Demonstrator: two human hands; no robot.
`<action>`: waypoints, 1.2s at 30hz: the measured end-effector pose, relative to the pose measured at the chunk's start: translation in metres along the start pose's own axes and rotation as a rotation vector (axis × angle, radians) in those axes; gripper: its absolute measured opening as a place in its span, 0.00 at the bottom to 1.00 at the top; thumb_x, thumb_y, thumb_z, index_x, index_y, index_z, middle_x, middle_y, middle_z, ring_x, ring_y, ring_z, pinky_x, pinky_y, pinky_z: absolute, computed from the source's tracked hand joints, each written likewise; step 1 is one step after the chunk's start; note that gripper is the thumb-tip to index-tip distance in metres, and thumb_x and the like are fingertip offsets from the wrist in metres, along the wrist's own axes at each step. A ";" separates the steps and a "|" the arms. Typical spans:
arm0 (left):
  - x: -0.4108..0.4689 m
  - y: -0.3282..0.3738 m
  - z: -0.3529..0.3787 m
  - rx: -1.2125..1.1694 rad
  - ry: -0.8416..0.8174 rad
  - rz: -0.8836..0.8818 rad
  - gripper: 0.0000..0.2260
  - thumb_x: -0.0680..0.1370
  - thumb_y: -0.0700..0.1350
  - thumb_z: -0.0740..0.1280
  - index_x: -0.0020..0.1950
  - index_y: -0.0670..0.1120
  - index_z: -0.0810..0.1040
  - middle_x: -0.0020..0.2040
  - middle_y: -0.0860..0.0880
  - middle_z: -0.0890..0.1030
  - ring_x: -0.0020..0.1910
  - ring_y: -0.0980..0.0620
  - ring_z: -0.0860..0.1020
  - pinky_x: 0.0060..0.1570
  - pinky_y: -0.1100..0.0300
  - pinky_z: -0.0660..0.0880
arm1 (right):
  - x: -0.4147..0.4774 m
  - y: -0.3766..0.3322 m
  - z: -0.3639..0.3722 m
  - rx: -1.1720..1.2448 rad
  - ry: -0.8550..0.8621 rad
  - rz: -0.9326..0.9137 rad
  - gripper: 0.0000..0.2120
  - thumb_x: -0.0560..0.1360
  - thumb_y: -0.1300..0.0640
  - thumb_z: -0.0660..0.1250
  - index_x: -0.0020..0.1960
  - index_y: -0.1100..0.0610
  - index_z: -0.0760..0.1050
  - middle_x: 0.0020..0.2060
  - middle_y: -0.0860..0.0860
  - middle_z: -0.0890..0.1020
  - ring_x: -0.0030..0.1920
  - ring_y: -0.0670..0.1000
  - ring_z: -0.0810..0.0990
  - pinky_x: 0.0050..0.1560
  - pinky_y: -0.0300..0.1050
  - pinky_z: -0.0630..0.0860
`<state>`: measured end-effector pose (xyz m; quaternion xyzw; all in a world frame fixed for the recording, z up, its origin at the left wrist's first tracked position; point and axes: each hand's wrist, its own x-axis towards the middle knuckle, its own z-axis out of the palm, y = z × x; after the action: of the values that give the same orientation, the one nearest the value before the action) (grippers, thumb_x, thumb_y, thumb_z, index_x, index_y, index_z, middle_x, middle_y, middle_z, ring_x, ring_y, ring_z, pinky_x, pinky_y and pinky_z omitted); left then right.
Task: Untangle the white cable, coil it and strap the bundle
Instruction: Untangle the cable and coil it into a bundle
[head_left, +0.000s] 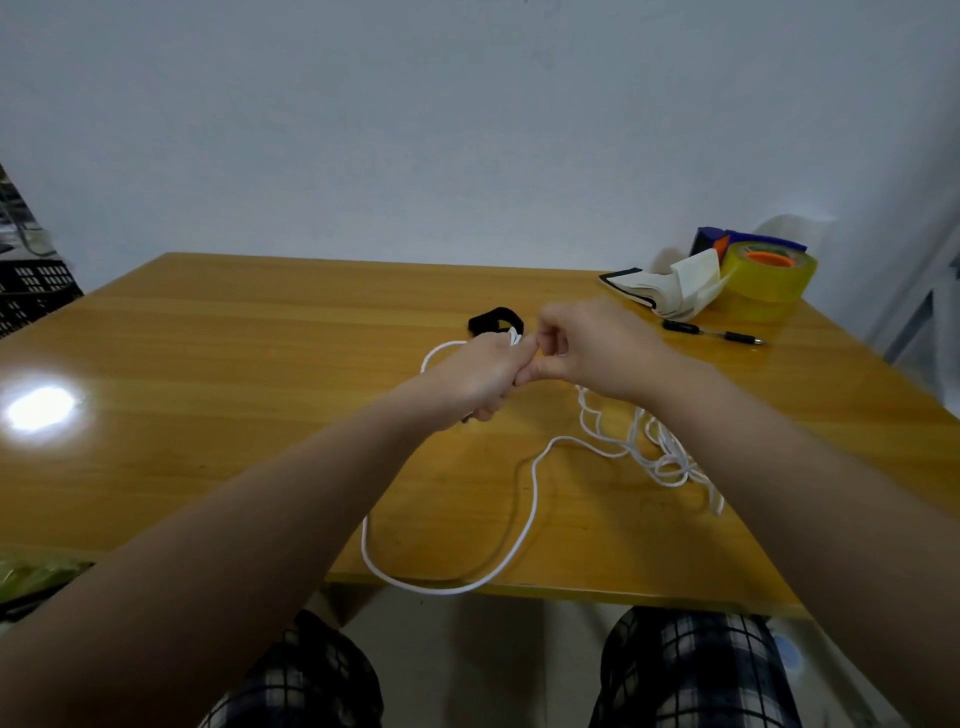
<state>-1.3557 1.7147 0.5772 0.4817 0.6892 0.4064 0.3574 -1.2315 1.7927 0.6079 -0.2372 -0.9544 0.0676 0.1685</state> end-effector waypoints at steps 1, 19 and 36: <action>0.000 0.000 -0.002 0.117 0.023 0.034 0.17 0.81 0.52 0.54 0.37 0.44 0.67 0.27 0.49 0.64 0.23 0.52 0.61 0.24 0.62 0.59 | 0.001 0.002 -0.002 -0.013 -0.031 0.003 0.17 0.66 0.41 0.73 0.42 0.52 0.73 0.34 0.45 0.76 0.38 0.48 0.73 0.36 0.45 0.67; 0.000 -0.011 -0.035 0.807 0.208 0.267 0.18 0.78 0.61 0.57 0.35 0.50 0.70 0.30 0.52 0.69 0.35 0.49 0.71 0.32 0.54 0.62 | -0.011 0.021 -0.009 0.650 0.014 0.089 0.24 0.70 0.62 0.71 0.61 0.48 0.66 0.44 0.51 0.73 0.30 0.44 0.72 0.34 0.36 0.70; 0.006 -0.036 -0.058 0.596 0.587 0.038 0.25 0.80 0.60 0.53 0.29 0.46 0.64 0.28 0.48 0.69 0.33 0.45 0.71 0.30 0.56 0.61 | -0.008 0.025 0.004 0.534 0.445 0.140 0.06 0.73 0.55 0.70 0.42 0.57 0.81 0.37 0.50 0.74 0.38 0.44 0.71 0.41 0.37 0.68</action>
<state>-1.4222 1.7006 0.5683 0.4403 0.8404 0.3154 -0.0167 -1.2156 1.8107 0.5969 -0.2583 -0.8244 0.2728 0.4235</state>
